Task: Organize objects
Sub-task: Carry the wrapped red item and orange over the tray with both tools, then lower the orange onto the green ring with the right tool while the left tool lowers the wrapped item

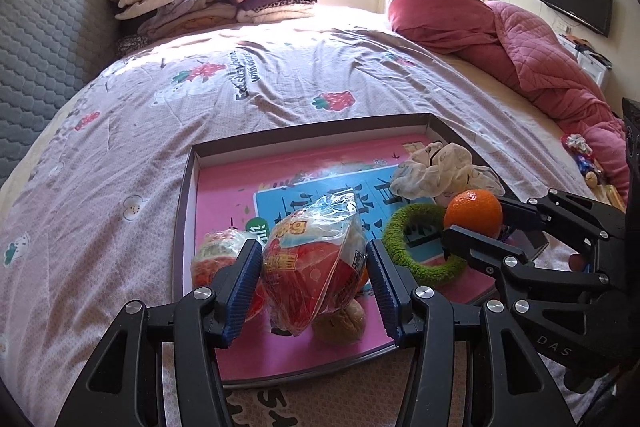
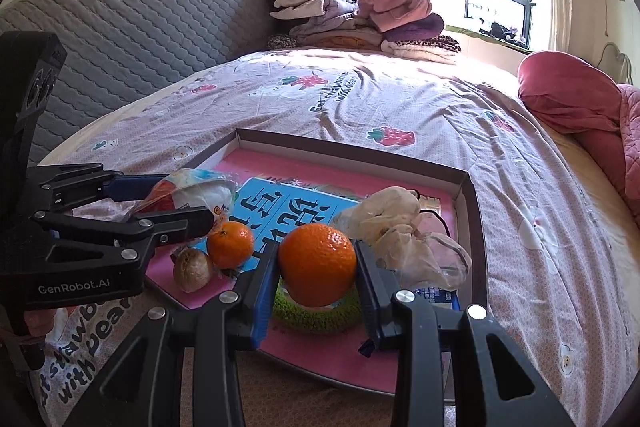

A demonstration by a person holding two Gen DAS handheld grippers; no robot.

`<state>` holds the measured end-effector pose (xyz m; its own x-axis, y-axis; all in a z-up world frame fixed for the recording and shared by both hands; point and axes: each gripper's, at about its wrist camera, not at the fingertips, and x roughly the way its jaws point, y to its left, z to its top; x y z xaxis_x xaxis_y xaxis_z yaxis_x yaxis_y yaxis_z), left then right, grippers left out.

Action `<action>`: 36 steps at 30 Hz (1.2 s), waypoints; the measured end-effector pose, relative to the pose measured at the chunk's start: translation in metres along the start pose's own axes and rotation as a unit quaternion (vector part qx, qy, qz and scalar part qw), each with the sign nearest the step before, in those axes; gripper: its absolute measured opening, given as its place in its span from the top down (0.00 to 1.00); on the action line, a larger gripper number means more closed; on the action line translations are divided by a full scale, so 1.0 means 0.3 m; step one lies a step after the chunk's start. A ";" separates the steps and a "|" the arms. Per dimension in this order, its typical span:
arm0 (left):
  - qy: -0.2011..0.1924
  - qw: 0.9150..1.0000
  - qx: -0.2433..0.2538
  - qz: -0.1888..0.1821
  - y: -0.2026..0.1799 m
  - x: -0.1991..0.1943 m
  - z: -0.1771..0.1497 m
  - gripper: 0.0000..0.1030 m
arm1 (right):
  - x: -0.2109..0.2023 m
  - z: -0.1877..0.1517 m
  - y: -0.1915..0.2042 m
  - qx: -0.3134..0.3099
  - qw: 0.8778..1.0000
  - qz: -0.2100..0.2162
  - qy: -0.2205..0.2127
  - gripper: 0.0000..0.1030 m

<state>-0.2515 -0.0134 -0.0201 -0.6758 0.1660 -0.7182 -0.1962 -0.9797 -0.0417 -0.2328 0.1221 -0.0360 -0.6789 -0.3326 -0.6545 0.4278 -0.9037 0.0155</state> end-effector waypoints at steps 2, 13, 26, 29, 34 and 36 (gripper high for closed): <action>0.000 1.000 0.000 0.001 0.001 0.000 -0.001 0.46 | 0.012 -0.006 0.000 0.001 1.000 -0.002 0.005 0.64; 0.002 1.000 0.009 0.006 -0.021 0.000 -0.015 0.46 | 0.057 -0.042 0.013 0.001 1.000 -0.003 0.027 0.63; 0.006 1.000 0.005 0.007 -0.015 -0.002 -0.017 0.45 | 0.056 -0.043 0.007 0.007 0.999 -0.006 0.036 0.63; 0.009 1.000 0.004 0.005 -0.015 -0.002 -0.018 0.45 | 0.055 -0.042 0.006 0.006 0.999 -0.007 0.037 0.63; 0.017 1.000 0.001 0.001 -0.014 0.008 -0.022 0.41 | 0.050 -0.038 -0.002 0.010 0.999 -0.007 0.038 0.63; 0.019 1.000 0.001 0.000 -0.017 0.010 -0.023 0.41 | 0.048 -0.037 -0.006 0.014 0.999 -0.009 0.038 0.63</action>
<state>-0.2475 -0.0088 -0.0268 -0.6490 0.1610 -0.7435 -0.1979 -0.9794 -0.0394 -0.2366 0.1219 -0.0540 -0.6388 -0.2965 -0.7099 0.3984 -0.9169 0.0243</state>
